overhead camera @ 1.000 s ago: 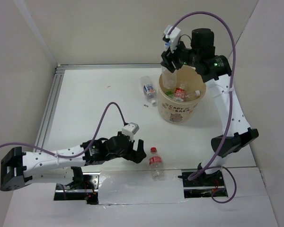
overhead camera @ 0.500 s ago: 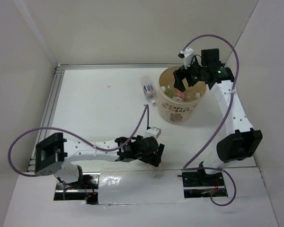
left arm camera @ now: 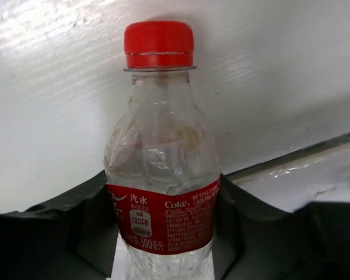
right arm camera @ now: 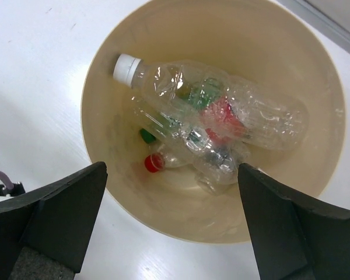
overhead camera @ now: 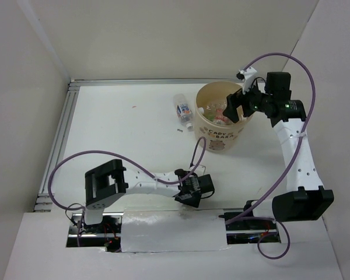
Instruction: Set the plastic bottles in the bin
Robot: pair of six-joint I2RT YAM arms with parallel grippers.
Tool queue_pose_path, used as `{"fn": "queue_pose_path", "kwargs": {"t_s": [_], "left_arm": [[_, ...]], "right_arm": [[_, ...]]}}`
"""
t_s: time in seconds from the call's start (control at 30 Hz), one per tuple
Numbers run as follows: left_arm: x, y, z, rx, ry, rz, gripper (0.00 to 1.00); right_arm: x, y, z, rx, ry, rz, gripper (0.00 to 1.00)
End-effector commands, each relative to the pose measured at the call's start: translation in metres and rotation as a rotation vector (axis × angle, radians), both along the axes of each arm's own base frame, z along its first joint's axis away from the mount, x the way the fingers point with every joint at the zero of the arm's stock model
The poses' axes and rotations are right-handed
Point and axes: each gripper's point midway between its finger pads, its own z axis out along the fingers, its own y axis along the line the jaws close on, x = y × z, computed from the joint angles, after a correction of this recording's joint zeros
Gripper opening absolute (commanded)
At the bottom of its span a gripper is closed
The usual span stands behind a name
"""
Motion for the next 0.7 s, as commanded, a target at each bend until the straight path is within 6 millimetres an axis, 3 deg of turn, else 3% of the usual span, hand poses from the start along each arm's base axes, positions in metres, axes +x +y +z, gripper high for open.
{"fn": "queue_pose_path", "kwargs": {"t_s": [0.0, 0.1, 0.13, 0.23, 0.27, 0.3, 0.37, 0.4, 0.43, 0.47, 0.5, 0.53, 0.6, 0.63, 0.67], "left_arm": [[-0.002, 0.005, 0.009, 0.006, -0.005, 0.022, 0.25], [0.013, 0.004, 0.044, -0.044, -0.102, 0.000, 0.03], [0.020, -0.005, 0.067, -0.084, -0.141, -0.010, 0.00], [0.046, -0.011, 0.133, -0.149, -0.326, -0.080, 0.00], [0.054, -0.021, 0.166, -0.209, -0.390, -0.105, 0.00], [0.070, -0.019, 0.196, -0.240, -0.481, -0.096, 0.00], [0.097, -0.026, 0.248, -0.324, -0.619, -0.131, 0.00], [0.117, -0.023, 0.268, -0.369, -0.669, -0.114, 0.00], [0.128, -0.021, 0.294, -0.446, -0.712, -0.107, 0.00], [0.145, -0.027, 0.322, -0.544, -0.775, -0.097, 0.00], [0.160, -0.025, 0.337, -0.594, -0.797, -0.073, 0.00], [0.189, -0.018, 0.344, -0.622, -0.815, -0.038, 0.00], [0.219, -0.020, 0.380, -0.710, -0.892, 0.012, 0.00], [0.242, -0.015, 0.386, -0.719, -0.917, 0.043, 0.00], [0.249, -0.022, 0.391, -0.753, -0.916, 0.017, 0.01]], "right_arm": [[-0.005, 0.001, 0.012, 0.036, -0.044, 0.009, 1.00], [-0.010, -0.002, 0.011, 0.055, -0.036, 0.014, 1.00], [-0.010, -0.006, 0.008, 0.061, -0.027, 0.007, 0.96], [-0.024, -0.006, 0.004, 0.082, -0.015, 0.043, 0.42], [-0.026, -0.008, 0.000, 0.082, -0.008, 0.033, 0.20], [-0.030, -0.013, 0.000, 0.082, -0.014, 0.018, 0.00], [-0.034, -0.018, -0.010, 0.068, -0.008, 0.001, 0.04], [-0.034, -0.026, -0.011, 0.057, -0.020, -0.029, 0.13], [-0.035, -0.031, -0.006, 0.050, -0.049, -0.058, 0.52], [-0.036, -0.038, -0.012, 0.044, -0.046, -0.084, 0.62], [-0.039, -0.041, -0.013, 0.048, -0.041, -0.106, 0.69], [-0.040, -0.042, -0.007, 0.045, -0.075, -0.119, 0.73], [-0.041, -0.053, -0.014, 0.045, -0.059, -0.165, 0.71], [-0.043, -0.053, -0.010, 0.044, -0.071, -0.164, 0.69], [-0.046, -0.056, -0.014, 0.045, -0.059, -0.177, 0.69]]}}
